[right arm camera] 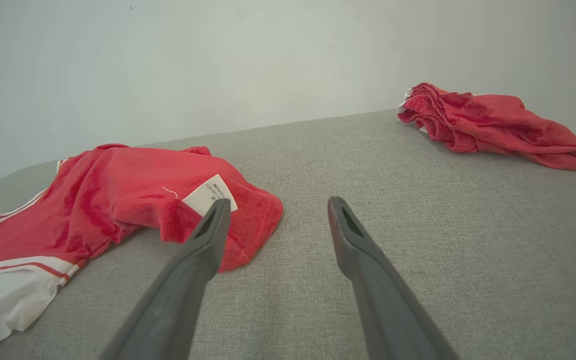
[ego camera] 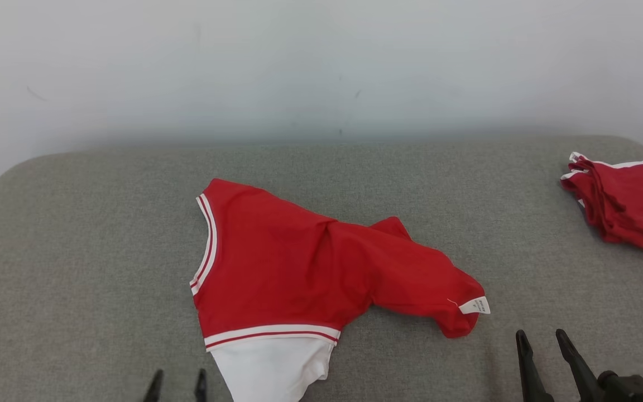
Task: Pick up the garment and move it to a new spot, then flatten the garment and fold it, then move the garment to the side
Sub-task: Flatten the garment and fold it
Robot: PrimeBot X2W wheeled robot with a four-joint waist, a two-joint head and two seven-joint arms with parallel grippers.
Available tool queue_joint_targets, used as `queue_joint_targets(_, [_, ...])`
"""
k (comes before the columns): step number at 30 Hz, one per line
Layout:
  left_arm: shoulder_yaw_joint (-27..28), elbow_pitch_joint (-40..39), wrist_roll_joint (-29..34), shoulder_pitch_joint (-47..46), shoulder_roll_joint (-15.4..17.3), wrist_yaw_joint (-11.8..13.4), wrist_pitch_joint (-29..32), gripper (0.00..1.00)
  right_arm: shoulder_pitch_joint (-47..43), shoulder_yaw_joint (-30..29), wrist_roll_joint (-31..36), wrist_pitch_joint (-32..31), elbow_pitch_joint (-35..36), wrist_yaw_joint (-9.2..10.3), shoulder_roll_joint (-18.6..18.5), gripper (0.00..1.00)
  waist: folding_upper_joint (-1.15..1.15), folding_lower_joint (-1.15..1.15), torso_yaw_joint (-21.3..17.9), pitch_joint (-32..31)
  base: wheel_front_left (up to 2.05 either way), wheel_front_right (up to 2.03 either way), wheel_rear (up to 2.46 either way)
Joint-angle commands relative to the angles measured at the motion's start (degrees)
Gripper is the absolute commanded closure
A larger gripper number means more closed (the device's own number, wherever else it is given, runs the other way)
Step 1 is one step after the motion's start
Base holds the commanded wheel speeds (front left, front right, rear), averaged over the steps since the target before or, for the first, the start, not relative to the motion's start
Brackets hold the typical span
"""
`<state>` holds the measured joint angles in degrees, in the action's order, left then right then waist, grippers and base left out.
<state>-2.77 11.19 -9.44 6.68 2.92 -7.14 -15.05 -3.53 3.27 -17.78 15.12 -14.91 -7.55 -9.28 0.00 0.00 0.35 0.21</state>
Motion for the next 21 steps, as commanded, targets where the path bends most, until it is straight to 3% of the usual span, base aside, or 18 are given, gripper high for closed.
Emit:
queue_joint_targets(1, [-1.11, 1.1, -0.3, -0.76, -0.02, -0.33, -0.17, 0.0, 1.57, 0.47, -0.55, 0.02, -1.48, 0.15, -0.72, 0.0, 0.0, 0.0, 0.07, 0.63, 0.0, 0.0, 0.0])
queue_joint_targets(8, [-6.19, 9.01, -2.8, -3.47, 0.06, -0.28, -0.17, 0.0, 7.0, 2.73, -1.89, 0.02, -9.39, 0.15, -1.55, 0.0, 0.0, 0.0, 0.51, 2.49, 0.0, 0.0, 0.0])
queue_joint_targets(21, [-13.01, 22.75, -8.14, -10.04, 0.17, -0.31, -0.14, 0.0, 16.88, 8.33, -5.08, 0.02, -22.59, 0.15, 0.48, 0.0, 0.0, 0.0, 1.77, 5.68, 0.0, 0.0, 0.0])
